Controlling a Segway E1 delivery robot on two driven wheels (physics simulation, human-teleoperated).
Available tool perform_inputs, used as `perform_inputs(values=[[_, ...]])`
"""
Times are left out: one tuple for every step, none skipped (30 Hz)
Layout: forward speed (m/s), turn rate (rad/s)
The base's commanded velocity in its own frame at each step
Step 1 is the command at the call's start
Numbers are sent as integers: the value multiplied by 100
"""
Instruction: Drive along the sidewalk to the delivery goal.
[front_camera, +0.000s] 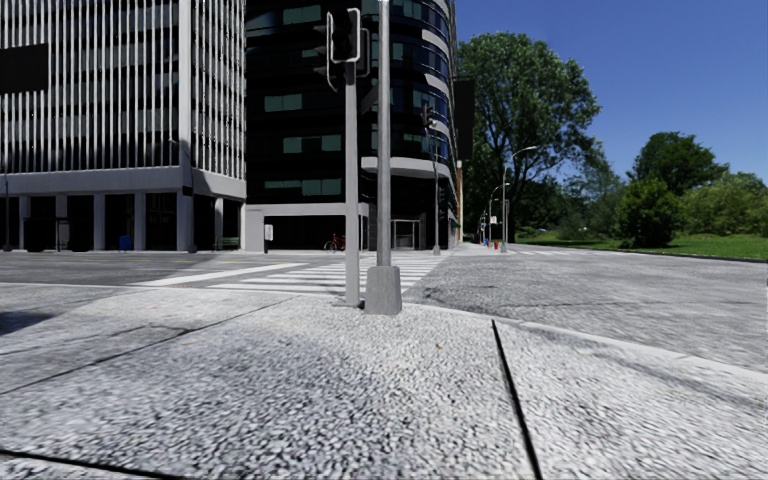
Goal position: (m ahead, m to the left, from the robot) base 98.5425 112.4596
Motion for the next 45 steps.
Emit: perform_inputs(values=[[0,0],[0,0],[0,0],[0,0],[0,0],[0,1],[0,1],[104,13],[200,28],[200,39],[200,45],[200,45],[200,48],[200,50],[200,51],[200,51],[200,51],[200,54],[200,55],[200,56],[200,56],[200,56],[200,56],[200,52],[200,50],[200,50],[200,49],[200,49],[200,47],[200,43],[200,43],[200,40],[200,31],[200,23],[200,23],[200,19],[200,19],[200,25],[200,34],[200,34],[200,38],[200,39],[200,40],[200,40],[200,40]])
